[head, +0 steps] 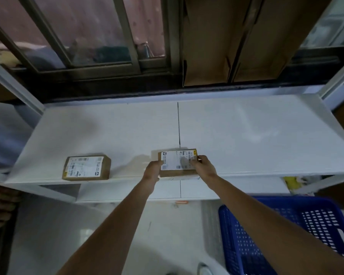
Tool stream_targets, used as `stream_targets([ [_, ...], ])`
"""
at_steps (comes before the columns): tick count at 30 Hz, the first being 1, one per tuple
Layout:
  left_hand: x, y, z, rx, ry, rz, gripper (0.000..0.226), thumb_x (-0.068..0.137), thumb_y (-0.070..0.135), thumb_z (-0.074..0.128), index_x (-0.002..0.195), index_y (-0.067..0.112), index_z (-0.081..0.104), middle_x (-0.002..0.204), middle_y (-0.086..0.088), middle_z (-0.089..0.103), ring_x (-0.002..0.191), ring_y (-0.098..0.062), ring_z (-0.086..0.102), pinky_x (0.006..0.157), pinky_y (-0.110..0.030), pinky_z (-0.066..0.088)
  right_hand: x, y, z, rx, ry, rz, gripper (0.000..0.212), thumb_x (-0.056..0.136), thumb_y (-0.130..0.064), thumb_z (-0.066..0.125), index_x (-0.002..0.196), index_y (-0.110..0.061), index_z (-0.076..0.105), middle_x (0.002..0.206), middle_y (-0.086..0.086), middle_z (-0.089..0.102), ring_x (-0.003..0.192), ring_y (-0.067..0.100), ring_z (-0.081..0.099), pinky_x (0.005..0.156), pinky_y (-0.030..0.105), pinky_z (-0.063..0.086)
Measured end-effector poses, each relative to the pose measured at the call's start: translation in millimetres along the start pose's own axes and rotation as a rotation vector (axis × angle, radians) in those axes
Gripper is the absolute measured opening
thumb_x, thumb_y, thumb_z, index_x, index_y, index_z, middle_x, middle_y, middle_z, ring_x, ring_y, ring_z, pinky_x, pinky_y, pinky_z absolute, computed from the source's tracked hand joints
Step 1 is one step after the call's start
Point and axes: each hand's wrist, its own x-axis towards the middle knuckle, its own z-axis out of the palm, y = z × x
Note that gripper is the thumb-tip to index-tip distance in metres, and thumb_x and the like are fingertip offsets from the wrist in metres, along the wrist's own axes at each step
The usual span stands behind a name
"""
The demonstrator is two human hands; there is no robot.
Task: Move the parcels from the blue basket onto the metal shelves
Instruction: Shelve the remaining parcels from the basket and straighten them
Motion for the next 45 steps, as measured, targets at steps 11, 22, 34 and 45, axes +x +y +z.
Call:
stream_targets([
  [11, -14.5, 0.6, -7.7, 0.041, 0.017, 0.034, 0.021, 0.096, 0.024, 0.043, 0.102, 0.014, 0.06, 0.104, -0.004, 0.06, 0.103, -0.025, 0.049, 0.089, -0.034, 0.034, -1.7, 5.2, -4.7, -0.075, -0.001, -0.003, 0.062, 0.09, -0.039, 0.056, 0.143, -0.013, 0.037, 0.134, 0.012, 0.055, 0.115, 0.03, 0.056, 0.084, 0.036, 0.046],
  [22, -116.1, 81.6, -55.4, 0.019, 0.102, 0.174, 0.022, 0.096, 0.022, 0.047, 0.113, 0.01, 0.055, 0.116, -0.008, 0.052, 0.097, -0.023, 0.049, 0.083, -0.031, 0.035, -57.0, -71.5, -64.9, -0.132, -0.045, -0.131, 0.055, 0.087, -0.044, 0.061, 0.134, -0.019, 0.047, 0.118, 0.006, 0.06, 0.095, 0.021, 0.053, 0.08, 0.026, 0.039],
  [34, -299.8, 188.6, -164.4, 0.132, 0.103, 0.491, 0.036, 0.098, 0.025, 0.049, 0.131, 0.01, 0.048, 0.134, -0.011, 0.056, 0.122, -0.026, 0.051, 0.102, -0.039, 0.039, -220.8, -227.5, -73.2, -0.261, -0.113, -0.445, 0.058, 0.084, -0.045, 0.066, 0.132, -0.019, 0.046, 0.122, 0.003, 0.049, 0.108, 0.021, 0.051, 0.08, 0.028, 0.043],
  [45, -483.0, 222.1, -359.7, 0.193, 0.203, 0.819, 0.022, 0.096, 0.019, 0.052, 0.111, 0.003, 0.057, 0.111, -0.014, 0.062, 0.106, -0.029, 0.059, 0.09, -0.035, 0.048, -436.8, -385.2, 0.5, -0.194, 0.037, -0.807, 0.03, 0.074, -0.045, 0.073, 0.096, -0.027, 0.062, 0.1, 0.001, 0.069, 0.092, 0.017, 0.066, 0.068, 0.027, 0.052],
])
